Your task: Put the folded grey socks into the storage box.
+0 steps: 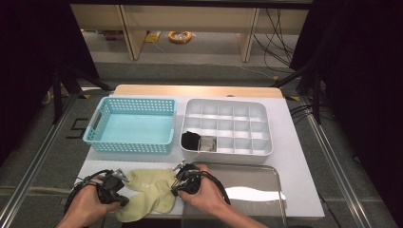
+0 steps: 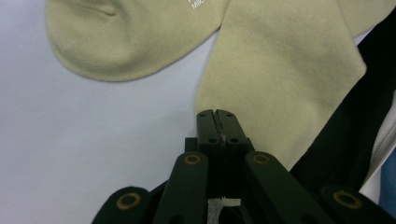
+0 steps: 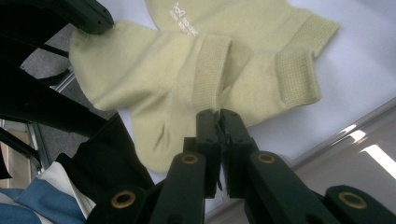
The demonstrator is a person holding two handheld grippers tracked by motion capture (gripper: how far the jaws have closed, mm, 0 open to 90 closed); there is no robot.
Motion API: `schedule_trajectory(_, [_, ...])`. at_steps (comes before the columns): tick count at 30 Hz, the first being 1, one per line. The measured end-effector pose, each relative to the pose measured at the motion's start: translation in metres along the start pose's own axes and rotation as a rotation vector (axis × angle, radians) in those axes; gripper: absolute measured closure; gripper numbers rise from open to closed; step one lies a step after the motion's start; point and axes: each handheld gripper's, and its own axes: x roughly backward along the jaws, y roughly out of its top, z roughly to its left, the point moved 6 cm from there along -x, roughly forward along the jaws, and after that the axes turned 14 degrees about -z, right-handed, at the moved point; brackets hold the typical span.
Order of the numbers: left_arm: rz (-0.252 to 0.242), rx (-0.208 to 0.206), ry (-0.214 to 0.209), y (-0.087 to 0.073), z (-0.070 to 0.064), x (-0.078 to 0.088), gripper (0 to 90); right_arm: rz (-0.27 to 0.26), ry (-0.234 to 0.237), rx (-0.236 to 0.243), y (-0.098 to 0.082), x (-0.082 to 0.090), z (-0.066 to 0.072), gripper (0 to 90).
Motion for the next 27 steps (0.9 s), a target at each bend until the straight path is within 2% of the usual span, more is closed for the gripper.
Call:
schedule_trajectory(1, [-0.012, 0.013, -0.004, 0.001, -0.001, 0.001, 89.2, -0.005, 0.000, -0.002, 0.001, 0.001, 0.000, 88.0])
schedule_trajectory(4, [-0.046, 0.017, 0.003, 0.004, 0.000, 0.007, 89.3, -0.020, -0.002, -0.004, 0.005, 0.006, 0.001, 88.0])
schedule_trajectory(9, [-0.092, -0.001, 0.027, 0.015, 0.010, 0.021, 89.3, -0.062, 0.000, -0.004, 0.013, 0.016, 0.002, 88.1])
schedule_trajectory(14, [-0.113, -0.031, 0.051, 0.035, 0.020, 0.026, 89.3, -0.108, -0.015, -0.011, 0.022, 0.023, -0.002, 88.1])
schedule_trajectory(18, [-0.118, -0.053, 0.056, 0.053, 0.029, 0.018, 89.2, -0.121, -0.043, -0.030, 0.026, 0.024, -0.011, 88.0])
schedule_trajectory(20, [-0.105, -0.065, 0.058, 0.060, 0.033, 0.012, 89.2, -0.097, -0.068, -0.076, 0.024, 0.024, -0.013, 88.0])
schedule_trajectory(21, [-0.098, -0.061, 0.056, 0.062, 0.035, 0.008, 89.1, -0.096, -0.075, -0.080, 0.023, 0.024, -0.015, 87.9])
schedule_trajectory(22, [-0.089, -0.065, 0.057, 0.065, 0.036, 0.006, 89.1, -0.101, -0.062, -0.082, 0.023, 0.022, -0.015, 87.9])
schedule_trajectory(24, [-0.084, -0.064, 0.065, 0.070, 0.040, 0.001, 89.0, -0.096, -0.071, -0.086, 0.021, 0.021, -0.018, 87.9])
schedule_trajectory(25, [-0.086, -0.062, 0.068, 0.072, 0.041, -0.001, 89.0, -0.112, -0.069, -0.059, 0.022, 0.019, -0.021, 87.8])
schedule_trajectory(26, [-0.080, -0.080, 0.075, 0.074, 0.044, -0.003, 89.0, -0.113, -0.068, -0.057, 0.022, 0.018, -0.022, 87.7])
schedule_trajectory(27, [-0.079, -0.081, 0.079, 0.075, 0.045, -0.005, 89.0, -0.109, -0.066, -0.063, 0.021, 0.016, -0.023, 87.6])
